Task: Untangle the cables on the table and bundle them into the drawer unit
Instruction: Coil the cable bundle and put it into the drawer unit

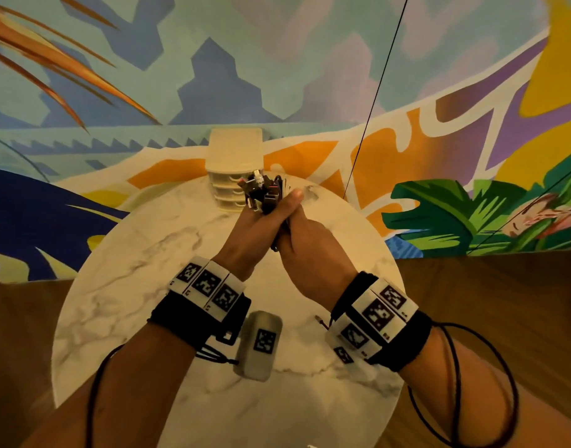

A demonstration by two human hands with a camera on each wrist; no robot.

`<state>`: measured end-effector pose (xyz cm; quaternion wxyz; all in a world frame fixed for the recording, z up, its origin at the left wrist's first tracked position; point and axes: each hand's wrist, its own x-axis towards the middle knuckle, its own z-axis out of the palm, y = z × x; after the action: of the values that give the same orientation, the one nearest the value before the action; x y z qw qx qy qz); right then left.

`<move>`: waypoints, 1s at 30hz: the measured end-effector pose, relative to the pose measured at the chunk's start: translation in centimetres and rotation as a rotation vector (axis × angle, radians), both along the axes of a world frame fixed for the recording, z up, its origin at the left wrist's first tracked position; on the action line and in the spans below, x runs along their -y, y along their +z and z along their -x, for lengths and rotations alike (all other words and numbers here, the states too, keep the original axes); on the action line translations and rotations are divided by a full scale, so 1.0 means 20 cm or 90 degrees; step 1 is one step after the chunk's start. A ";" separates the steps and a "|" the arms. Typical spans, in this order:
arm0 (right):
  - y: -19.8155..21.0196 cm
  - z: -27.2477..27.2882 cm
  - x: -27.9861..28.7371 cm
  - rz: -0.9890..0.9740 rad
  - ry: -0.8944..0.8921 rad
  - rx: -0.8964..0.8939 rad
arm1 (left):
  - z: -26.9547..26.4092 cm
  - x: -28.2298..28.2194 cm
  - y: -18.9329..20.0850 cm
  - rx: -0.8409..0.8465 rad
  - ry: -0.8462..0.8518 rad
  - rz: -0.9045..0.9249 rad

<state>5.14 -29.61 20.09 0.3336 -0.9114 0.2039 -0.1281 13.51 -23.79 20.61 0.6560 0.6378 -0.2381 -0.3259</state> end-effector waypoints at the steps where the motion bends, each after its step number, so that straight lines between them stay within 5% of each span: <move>1: 0.00 0.00 0.01 0.019 0.001 0.005 | 0.00 0.00 0.02 0.000 -0.001 -0.007; 7: 0.05 0.00 0.14 -0.009 -0.012 0.082 | -0.02 -0.01 -0.01 0.100 -0.015 -0.007; 13: 0.11 0.00 0.32 -0.116 -0.009 0.111 | -0.09 -0.03 -0.07 0.054 -0.023 -0.079; 22: 0.09 -0.01 0.30 -0.080 0.064 0.097 | -0.08 -0.07 -0.13 0.057 -0.110 -0.083; 30: 0.07 -0.04 0.25 -0.029 0.099 0.070 | -0.07 -0.06 -0.17 0.087 -0.018 -0.059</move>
<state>5.99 -34.67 21.50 0.3738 -0.9083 0.1165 -0.1469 14.91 -22.60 17.21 0.6034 0.6846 -0.2763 -0.3014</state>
